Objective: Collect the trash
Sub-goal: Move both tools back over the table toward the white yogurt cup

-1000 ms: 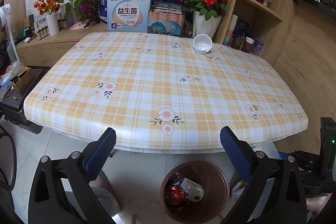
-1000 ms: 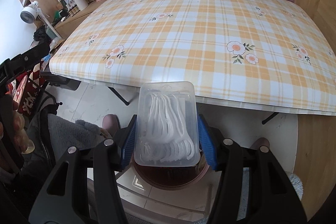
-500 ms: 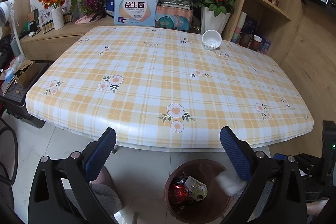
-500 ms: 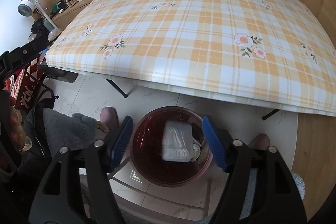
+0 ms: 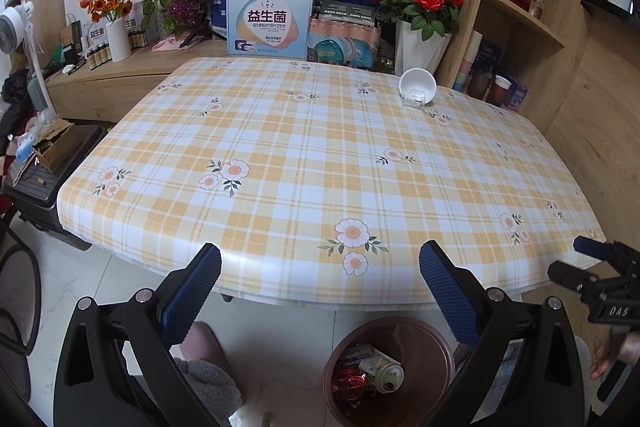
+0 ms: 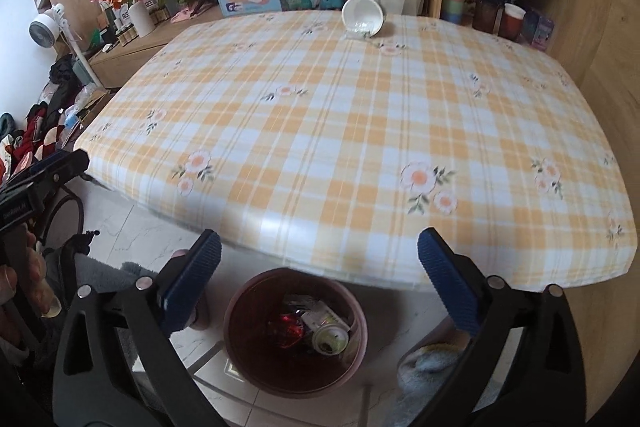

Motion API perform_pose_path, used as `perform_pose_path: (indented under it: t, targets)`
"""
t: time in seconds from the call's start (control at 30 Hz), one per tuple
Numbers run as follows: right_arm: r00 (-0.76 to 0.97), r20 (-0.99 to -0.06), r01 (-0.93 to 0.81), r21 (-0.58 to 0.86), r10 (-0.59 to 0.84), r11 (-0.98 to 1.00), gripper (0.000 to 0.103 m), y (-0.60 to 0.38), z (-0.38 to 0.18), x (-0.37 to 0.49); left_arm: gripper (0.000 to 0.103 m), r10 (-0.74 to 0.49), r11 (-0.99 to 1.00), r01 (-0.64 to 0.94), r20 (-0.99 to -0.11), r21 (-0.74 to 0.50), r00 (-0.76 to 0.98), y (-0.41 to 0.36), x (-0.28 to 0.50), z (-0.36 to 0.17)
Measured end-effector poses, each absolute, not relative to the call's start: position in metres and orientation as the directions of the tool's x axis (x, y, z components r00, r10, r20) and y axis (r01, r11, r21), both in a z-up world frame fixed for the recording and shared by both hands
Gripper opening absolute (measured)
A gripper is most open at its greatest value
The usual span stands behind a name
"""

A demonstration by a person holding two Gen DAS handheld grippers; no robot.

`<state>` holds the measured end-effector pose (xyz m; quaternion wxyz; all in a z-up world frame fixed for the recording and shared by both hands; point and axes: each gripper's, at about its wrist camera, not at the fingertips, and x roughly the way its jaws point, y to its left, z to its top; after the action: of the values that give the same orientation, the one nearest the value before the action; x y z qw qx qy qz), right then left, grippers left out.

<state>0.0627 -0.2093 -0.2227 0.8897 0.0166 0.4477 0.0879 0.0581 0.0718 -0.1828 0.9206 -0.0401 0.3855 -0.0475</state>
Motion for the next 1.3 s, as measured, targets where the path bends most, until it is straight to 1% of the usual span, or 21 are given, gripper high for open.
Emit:
perform_pose_path:
  t: [0.23,0.47,0.83,1.03,1.17,1.3]
  targets:
    - [0.603,-0.787,-0.116,0.078,0.133,0.99,0.097,-0.225,-0.209,0.092,0.097,-0.111,0.993,0.06,-0.704,-0.097,0.701,0.072,0.079,-0.179]
    - [0.605,-0.789,-0.11,0.049,0.106,0.993,0.097,-0.238,-0.208,0.115,0.097,-0.116,0.993,0.088,-0.702,-0.076,0.703,0.063,0.106,-0.176]
    - [0.598,-0.795,-0.08,0.069,0.103,0.994,0.097,-0.259,-0.216,0.168,0.097,-0.131,0.989,0.138,-0.715,-0.049,0.687,0.044,0.165,-0.182]
    - [0.601,-0.792,-0.079,0.075,0.107,0.994,0.097,-0.269,-0.224,0.218,0.097,-0.14,0.986,0.16,-0.716,-0.04,0.684,0.035,0.206,-0.184]
    - [0.61,-0.784,-0.088,0.075,0.113,0.993,0.097,-0.272,-0.226,0.258,0.097,-0.158,0.984,0.169,-0.722,-0.058,0.674,0.033,0.245,-0.19]
    - [0.631,-0.769,-0.119,0.042,0.108,0.992,0.097,-0.27,-0.227,0.304,0.097,-0.184,0.98,0.182,-0.722,-0.082,0.667,0.028,0.284,-0.195]
